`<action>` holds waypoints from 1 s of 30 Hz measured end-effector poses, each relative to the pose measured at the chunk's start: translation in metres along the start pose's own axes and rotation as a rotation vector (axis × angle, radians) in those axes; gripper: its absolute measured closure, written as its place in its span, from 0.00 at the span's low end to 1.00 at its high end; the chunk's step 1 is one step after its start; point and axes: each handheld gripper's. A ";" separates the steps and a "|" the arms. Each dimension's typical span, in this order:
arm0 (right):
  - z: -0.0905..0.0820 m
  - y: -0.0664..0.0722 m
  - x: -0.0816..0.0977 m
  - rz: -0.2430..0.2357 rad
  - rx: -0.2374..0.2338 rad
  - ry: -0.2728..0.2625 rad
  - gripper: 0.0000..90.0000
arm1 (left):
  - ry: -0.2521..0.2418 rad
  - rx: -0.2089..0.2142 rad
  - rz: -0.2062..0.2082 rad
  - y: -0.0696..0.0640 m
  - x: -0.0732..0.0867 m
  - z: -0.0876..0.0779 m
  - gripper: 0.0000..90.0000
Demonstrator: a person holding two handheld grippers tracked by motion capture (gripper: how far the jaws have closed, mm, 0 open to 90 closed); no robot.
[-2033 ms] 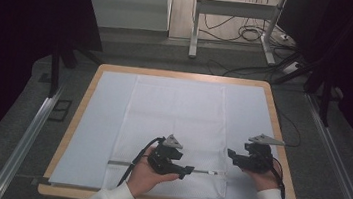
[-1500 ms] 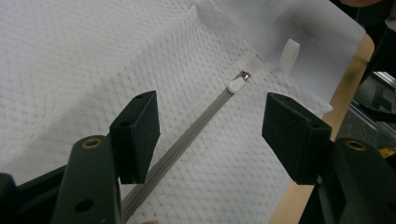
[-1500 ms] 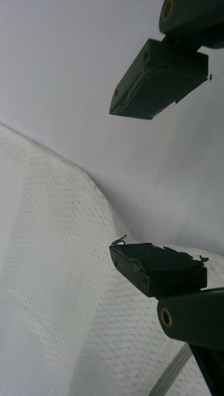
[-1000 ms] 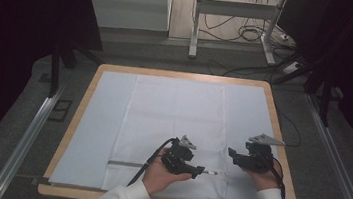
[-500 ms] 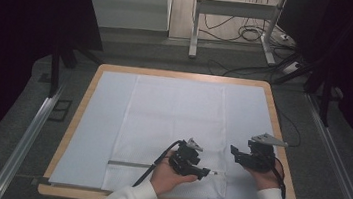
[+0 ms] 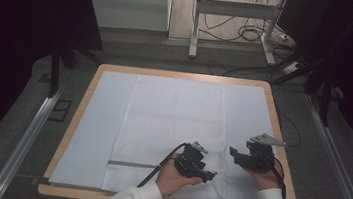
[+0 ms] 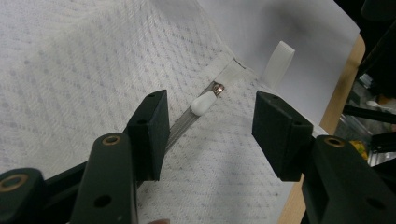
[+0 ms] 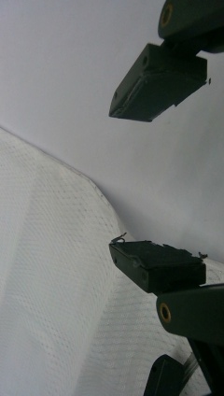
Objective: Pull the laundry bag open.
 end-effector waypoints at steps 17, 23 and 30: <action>0.000 0.000 -0.001 0.000 0.004 0.004 0.32 | 0.018 0.033 -0.030 -0.002 -0.003 0.011 0.56; -0.001 -0.001 -0.001 0.001 0.002 0.003 0.32 | 0.022 0.046 -0.046 -0.001 -0.003 0.013 0.61; -0.002 -0.001 -0.002 0.005 0.003 0.001 0.32 | 0.020 0.066 -0.061 0.000 -0.004 0.016 0.62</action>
Point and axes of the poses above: each handheld gripper's, and its own axes: z roughly forward along the jaws, x roughly out of its underside, y roughly to its left, and after that the axes turned 6 degrees about z, right-handed
